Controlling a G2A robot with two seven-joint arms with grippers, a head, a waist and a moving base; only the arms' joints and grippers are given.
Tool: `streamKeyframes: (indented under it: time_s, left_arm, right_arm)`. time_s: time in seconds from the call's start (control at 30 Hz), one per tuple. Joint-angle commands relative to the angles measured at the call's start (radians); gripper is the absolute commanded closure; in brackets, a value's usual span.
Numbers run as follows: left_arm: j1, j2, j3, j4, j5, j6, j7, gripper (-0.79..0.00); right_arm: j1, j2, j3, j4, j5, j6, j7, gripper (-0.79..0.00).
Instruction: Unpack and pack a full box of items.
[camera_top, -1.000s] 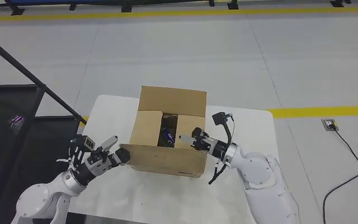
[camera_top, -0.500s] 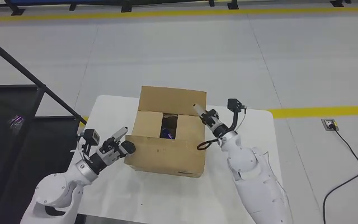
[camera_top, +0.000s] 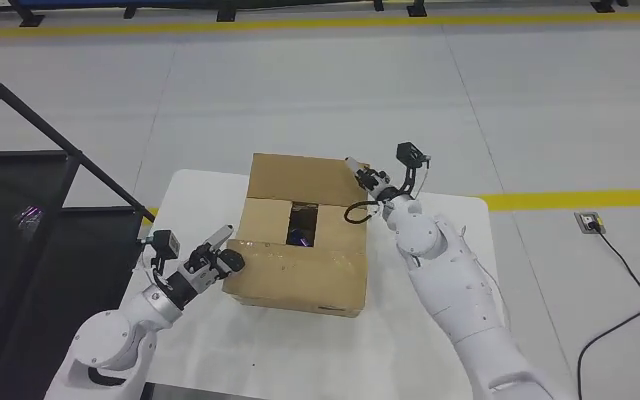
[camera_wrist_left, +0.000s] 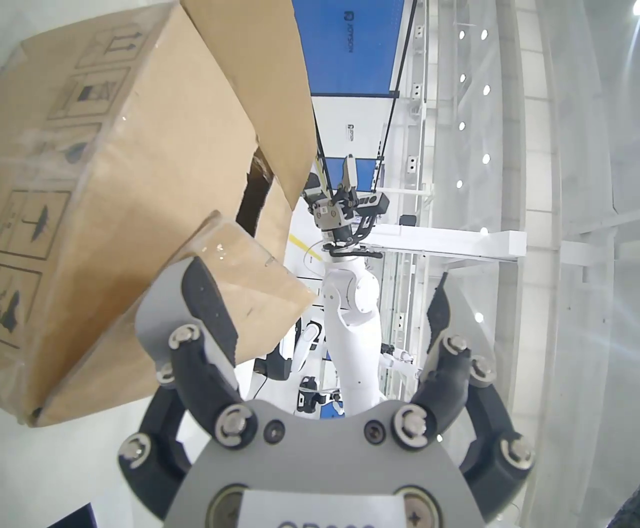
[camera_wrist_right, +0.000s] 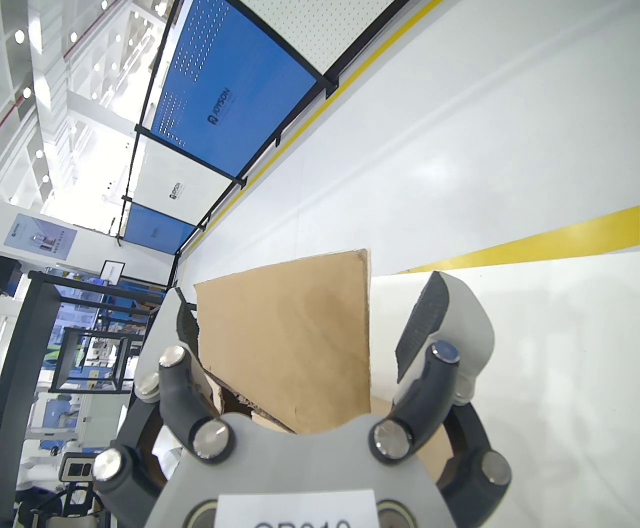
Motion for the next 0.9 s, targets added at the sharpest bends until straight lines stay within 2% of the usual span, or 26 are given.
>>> streamKeyframes:
  time_s: [0.0,0.2,0.33,0.57,0.7,0.87]
  left_arm:
    - [0.004,0.0,0.003,-0.005,0.002,-0.001,0.005,-0.785]
    - [0.01,-0.002,0.022,-0.018,0.02,-0.003,0.02,-0.785]
    - [0.008,-0.003,0.04,-0.018,0.041,-0.002,0.038,-0.785]
    - [-0.005,-0.005,0.058,-0.01,0.047,0.005,0.047,-0.785]
    - [-0.005,-0.006,0.06,-0.01,0.055,0.001,0.059,-0.785]
    - [-0.002,-0.007,0.069,-0.012,0.073,-0.008,0.077,-0.785]
  right_arm:
    - [0.025,0.004,0.017,0.055,0.028,-0.07,0.025,-0.785]
    - [0.022,0.034,0.099,0.101,0.159,-0.337,0.145,-0.785]
    - [0.0,0.058,0.142,0.077,0.242,-0.469,0.305,-0.785]
    - [-0.024,0.077,0.159,0.02,0.296,-0.489,0.415,-0.785]
    - [-0.038,0.083,0.154,-0.011,0.388,-0.561,0.562,-0.785]
    - [-0.045,0.097,0.149,-0.059,0.447,-0.569,0.707,-0.785]
